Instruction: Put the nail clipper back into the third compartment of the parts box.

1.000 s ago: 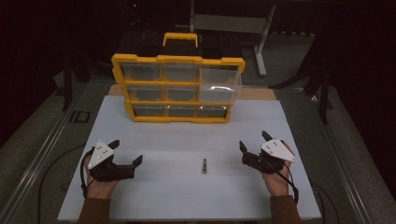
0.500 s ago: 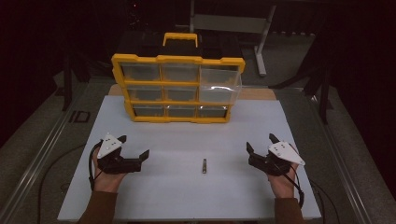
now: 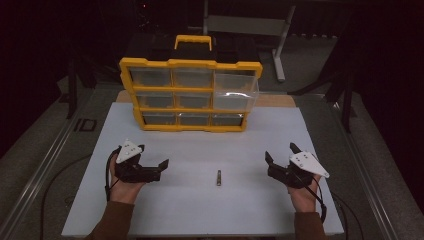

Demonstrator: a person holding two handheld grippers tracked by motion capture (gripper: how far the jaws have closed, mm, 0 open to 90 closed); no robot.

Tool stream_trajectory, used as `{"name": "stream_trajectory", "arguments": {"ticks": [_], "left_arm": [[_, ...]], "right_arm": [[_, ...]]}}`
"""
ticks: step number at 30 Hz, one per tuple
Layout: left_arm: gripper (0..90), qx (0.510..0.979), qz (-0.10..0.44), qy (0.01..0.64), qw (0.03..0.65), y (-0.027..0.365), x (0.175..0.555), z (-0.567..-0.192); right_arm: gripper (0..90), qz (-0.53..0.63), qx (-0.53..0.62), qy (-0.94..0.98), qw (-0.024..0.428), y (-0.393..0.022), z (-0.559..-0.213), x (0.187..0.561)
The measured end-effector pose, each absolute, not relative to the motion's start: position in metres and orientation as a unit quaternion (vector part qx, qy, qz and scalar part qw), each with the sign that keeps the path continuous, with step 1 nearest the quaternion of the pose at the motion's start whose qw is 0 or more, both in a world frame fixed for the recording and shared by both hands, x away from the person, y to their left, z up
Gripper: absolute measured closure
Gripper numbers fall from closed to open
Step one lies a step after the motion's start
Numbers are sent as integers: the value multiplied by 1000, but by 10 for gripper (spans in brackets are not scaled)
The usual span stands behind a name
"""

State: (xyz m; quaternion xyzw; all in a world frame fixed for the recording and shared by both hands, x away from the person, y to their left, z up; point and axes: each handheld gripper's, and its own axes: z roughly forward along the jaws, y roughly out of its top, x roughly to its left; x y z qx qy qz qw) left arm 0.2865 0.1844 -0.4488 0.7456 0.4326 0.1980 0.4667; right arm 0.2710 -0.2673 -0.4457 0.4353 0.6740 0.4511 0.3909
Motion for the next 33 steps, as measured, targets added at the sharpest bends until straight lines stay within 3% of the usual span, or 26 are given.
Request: {"name": "stream_trajectory", "arguments": {"ticks": [33], "left_arm": [[0,797,167,406,414,105,311,-427]], "right_arm": [[131,454,440,663,401,-269,-441,271]]}}
